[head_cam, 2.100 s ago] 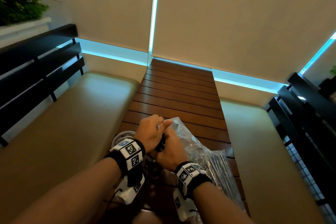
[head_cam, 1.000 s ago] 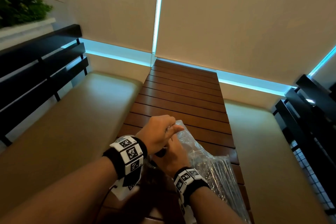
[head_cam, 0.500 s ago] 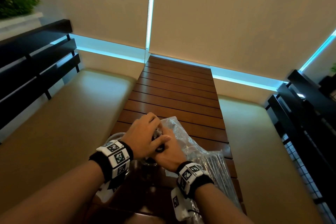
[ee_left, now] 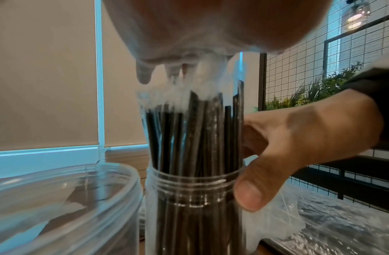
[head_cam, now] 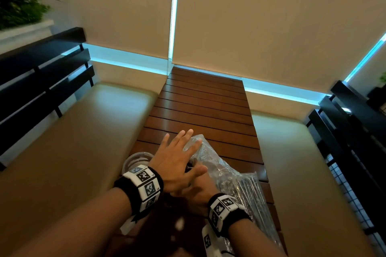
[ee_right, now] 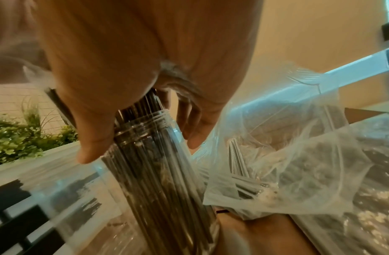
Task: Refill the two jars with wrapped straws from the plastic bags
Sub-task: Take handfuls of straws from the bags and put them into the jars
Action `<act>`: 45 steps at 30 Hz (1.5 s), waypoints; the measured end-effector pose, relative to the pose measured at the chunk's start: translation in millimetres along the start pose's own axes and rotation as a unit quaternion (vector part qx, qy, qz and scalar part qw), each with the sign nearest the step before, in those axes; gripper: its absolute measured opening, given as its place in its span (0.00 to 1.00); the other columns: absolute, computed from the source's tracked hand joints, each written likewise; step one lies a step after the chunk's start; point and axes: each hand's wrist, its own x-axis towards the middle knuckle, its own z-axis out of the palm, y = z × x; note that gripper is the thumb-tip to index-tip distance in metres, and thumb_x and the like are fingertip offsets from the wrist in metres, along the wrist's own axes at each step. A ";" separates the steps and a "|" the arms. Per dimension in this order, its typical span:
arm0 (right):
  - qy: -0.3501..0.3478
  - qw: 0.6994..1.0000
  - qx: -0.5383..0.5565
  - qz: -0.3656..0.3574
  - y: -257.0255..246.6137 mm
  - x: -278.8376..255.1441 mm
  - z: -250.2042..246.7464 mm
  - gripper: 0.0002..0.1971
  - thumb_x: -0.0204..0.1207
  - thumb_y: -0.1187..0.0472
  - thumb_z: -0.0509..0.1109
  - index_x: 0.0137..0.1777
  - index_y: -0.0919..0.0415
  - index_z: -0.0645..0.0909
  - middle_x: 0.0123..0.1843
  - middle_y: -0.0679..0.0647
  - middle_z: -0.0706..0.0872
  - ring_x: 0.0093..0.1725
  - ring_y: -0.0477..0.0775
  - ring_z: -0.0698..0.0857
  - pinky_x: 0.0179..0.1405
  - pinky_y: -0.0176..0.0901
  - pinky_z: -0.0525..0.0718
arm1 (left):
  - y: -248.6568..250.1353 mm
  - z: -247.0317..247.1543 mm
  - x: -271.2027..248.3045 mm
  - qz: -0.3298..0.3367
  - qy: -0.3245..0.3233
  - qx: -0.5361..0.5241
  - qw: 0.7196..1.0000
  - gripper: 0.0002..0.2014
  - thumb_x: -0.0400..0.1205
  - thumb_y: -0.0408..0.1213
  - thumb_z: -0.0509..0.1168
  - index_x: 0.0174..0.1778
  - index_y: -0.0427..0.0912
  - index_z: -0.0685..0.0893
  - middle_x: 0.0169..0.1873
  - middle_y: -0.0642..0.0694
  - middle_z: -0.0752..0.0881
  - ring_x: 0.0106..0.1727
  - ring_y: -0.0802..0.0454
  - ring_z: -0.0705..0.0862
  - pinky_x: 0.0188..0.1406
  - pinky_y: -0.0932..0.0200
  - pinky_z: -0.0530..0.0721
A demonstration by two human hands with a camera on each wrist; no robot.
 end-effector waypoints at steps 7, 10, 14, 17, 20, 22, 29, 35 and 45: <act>0.101 0.994 -0.050 0.012 5.8 -17.0 -16.6 0.17 0.66 0.48 0.69 0.52 0.45 0.69 0.46 0.43 0.78 0.41 0.40 0.78 0.40 0.44 0.86 | -8.9 18.3 1.3 0.011 -0.012 0.041 0.999 0.36 0.78 0.66 0.36 0.82 0.57 0.62 0.81 0.50 0.67 0.84 0.48 0.59 0.82 0.37 0.54; 0.272 0.960 -0.054 0.045 18.9 -27.9 -31.3 0.04 0.67 0.58 0.61 0.35 0.53 0.67 0.31 0.50 0.75 0.29 0.47 0.71 0.29 0.52 0.79 | -10.7 13.7 -1.6 0.031 -0.006 0.041 0.999 0.34 0.80 0.64 0.39 0.81 0.56 0.64 0.78 0.51 0.70 0.80 0.50 0.64 0.80 0.40 0.56; 0.302 0.937 -0.076 0.159 42.1 -38.4 -36.9 0.07 0.69 0.60 0.60 0.30 0.58 0.70 0.27 0.50 0.76 0.26 0.48 0.72 0.27 0.45 0.72 | -1.9 5.6 -3.6 0.029 -0.015 0.043 0.999 0.30 0.84 0.63 0.50 0.81 0.56 0.63 0.81 0.47 0.64 0.83 0.47 0.60 0.83 0.35 0.50; 0.181 0.951 -0.108 0.226 52.9 -43.2 -33.3 0.04 0.73 0.62 0.64 0.41 0.52 0.78 0.38 0.48 0.84 0.37 0.48 0.82 0.35 0.39 0.78 | 7.8 1.1 -5.7 0.070 0.036 0.071 0.994 0.30 0.79 0.67 0.56 0.75 0.56 0.72 0.80 0.46 0.66 0.82 0.45 0.63 0.80 0.29 0.54; 0.122 0.976 -0.035 0.174 51.6 -42.2 -27.8 0.18 0.76 0.70 0.64 0.59 0.48 0.79 0.47 0.47 0.85 0.46 0.46 0.84 0.41 0.34 0.81 | 24.1 -0.8 -5.4 0.145 0.085 0.102 0.980 0.16 0.76 0.60 0.65 0.53 0.56 0.85 0.62 0.49 0.81 0.67 0.45 0.79 0.73 0.34 0.70; 0.121 0.983 -0.025 0.134 48.1 -37.6 -26.0 0.19 0.78 0.73 0.63 0.60 0.50 0.80 0.50 0.47 0.85 0.50 0.46 0.84 0.49 0.36 0.83 | 36.1 1.0 -2.1 0.164 0.050 0.124 0.977 0.12 0.81 0.53 0.64 0.55 0.54 0.85 0.60 0.49 0.80 0.65 0.45 0.78 0.71 0.38 0.68; 0.090 0.995 0.007 0.029 45.7 -25.4 -36.8 0.16 0.78 0.74 0.60 0.53 0.60 0.88 0.49 0.50 0.90 0.49 0.48 0.87 0.49 0.37 0.85 | 51.7 10.5 11.8 0.078 -0.073 0.213 0.971 0.18 0.82 0.45 0.63 0.69 0.52 0.81 0.68 0.44 0.78 0.70 0.40 0.74 0.74 0.33 0.56; 0.062 0.996 -0.012 0.059 41.0 -20.3 -42.9 0.18 0.78 0.74 0.61 0.53 0.53 0.86 0.44 0.40 0.86 0.42 0.33 0.82 0.39 0.19 0.77 | 58.0 4.1 23.5 0.062 -0.058 0.150 0.985 0.17 0.82 0.38 0.63 0.67 0.51 0.82 0.68 0.52 0.80 0.68 0.50 0.78 0.78 0.38 0.54; -0.043 0.964 -0.167 0.203 46.1 6.5 -9.5 0.24 0.79 0.57 0.68 0.74 0.56 0.69 0.68 0.56 0.81 0.62 0.55 0.82 0.56 0.43 0.81 | 44.8 -23.0 4.6 0.110 -0.036 0.039 0.993 0.29 0.80 0.32 0.61 0.79 0.52 0.72 0.82 0.57 0.66 0.76 0.56 0.73 0.80 0.47 0.58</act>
